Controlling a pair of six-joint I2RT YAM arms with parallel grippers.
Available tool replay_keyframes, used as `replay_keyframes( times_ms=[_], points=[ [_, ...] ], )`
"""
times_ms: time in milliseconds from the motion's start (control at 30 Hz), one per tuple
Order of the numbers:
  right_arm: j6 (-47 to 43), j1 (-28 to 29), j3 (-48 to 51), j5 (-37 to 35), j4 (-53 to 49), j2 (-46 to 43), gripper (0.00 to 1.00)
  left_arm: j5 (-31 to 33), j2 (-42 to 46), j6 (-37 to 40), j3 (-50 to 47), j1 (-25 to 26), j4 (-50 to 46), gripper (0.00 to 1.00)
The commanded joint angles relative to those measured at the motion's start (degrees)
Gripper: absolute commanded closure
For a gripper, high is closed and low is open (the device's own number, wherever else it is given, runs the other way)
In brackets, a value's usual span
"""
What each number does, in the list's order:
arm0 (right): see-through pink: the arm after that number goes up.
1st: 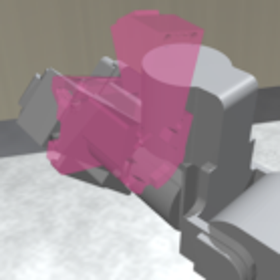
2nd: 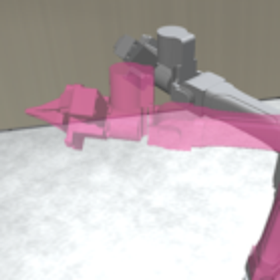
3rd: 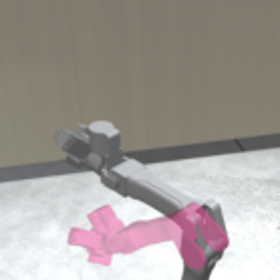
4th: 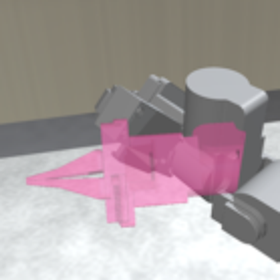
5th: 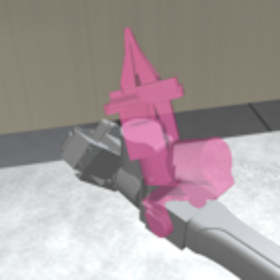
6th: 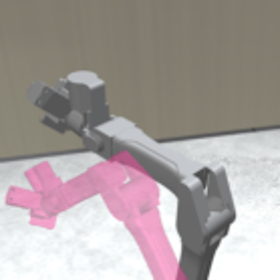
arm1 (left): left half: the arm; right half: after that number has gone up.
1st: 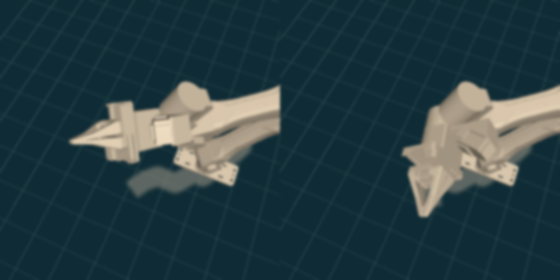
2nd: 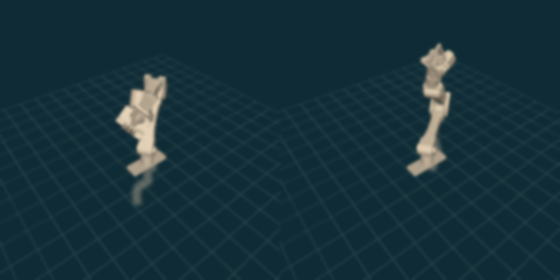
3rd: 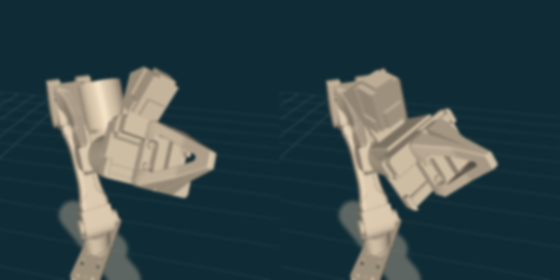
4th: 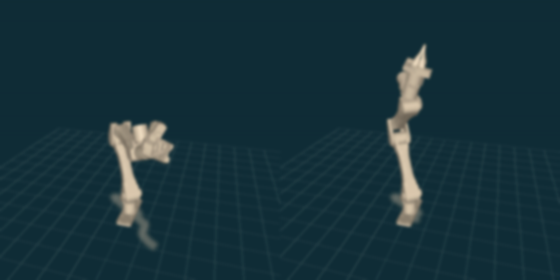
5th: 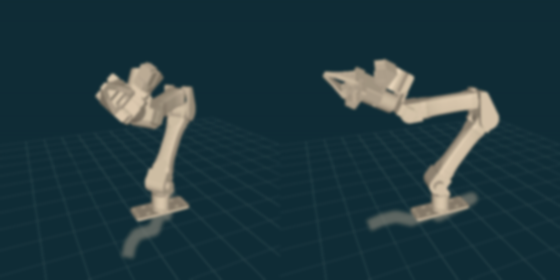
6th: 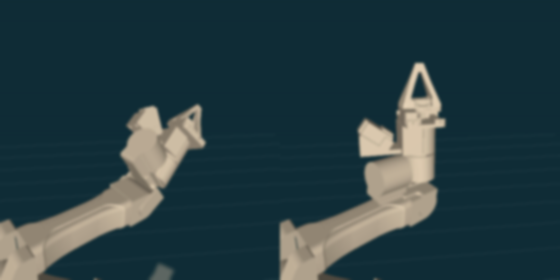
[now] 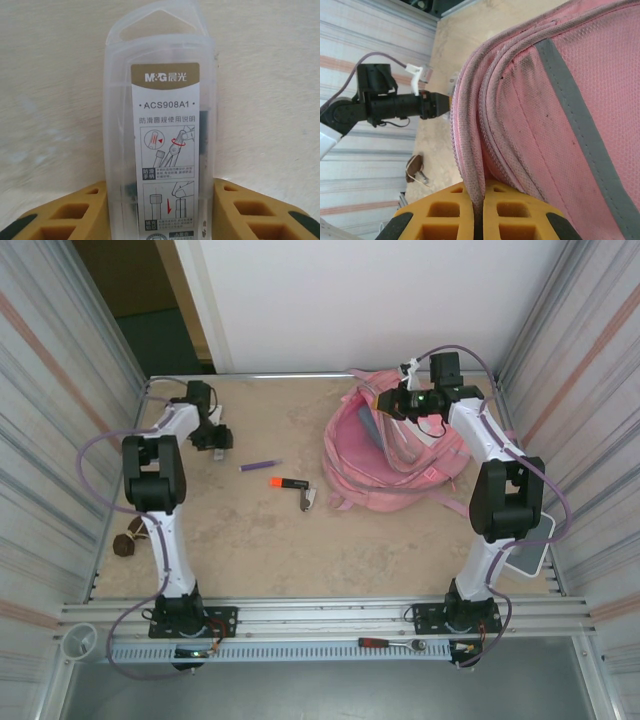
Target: Pack the student bag
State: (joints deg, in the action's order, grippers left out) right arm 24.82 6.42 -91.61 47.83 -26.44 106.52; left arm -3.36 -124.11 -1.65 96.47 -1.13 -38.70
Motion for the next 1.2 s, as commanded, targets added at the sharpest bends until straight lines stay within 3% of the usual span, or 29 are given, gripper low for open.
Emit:
replay_keyframes(
  times_ms=[0,100,200,400,567,900,1033,1167],
  points=[
    [-0.13,-0.16,0.90,-0.87,-0.63,-1.15,0.98,-4.48,12.71,-7.66,-4.96,-0.39,5.59,0.73],
    [0.17,-0.22,0.20,-1.66,-0.62,-1.34,0.98,-14.80,21.73,-16.09,-14.09,2.21,17.18,0.74],
    [1.03,-0.26,-1.47,-1.34,-0.72,-0.71,0.98,-20.88,27.57,-25.51,-21.23,8.51,28.84,0.74],
    [1.63,-0.39,-4.95,-1.34,-1.43,0.14,0.98,-24.73,26.27,-44.54,-26.01,23.75,48.81,0.74],
    [2.08,-0.69,-7.94,-0.03,-2.54,1.13,0.98,-22.93,18.95,-53.43,-23.01,32.05,57.44,0.74],
    [2.56,-1.71,-9.99,0.90,-2.61,0.51,0.98,-15.26,4.47,-52.44,-5.73,40.70,50.15,0.59],
    [2.66,-1.76,-9.82,1.38,-2.46,0.45,0.98,-15.07,-1.12,-50.52,0.64,40.75,45.95,0.44],
    [1.13,-2.08,-8.07,0.75,-3.23,-0.88,0.98,-12.99,2.64,-41.64,0.01,40.49,40.88,0.29]
  ],
)
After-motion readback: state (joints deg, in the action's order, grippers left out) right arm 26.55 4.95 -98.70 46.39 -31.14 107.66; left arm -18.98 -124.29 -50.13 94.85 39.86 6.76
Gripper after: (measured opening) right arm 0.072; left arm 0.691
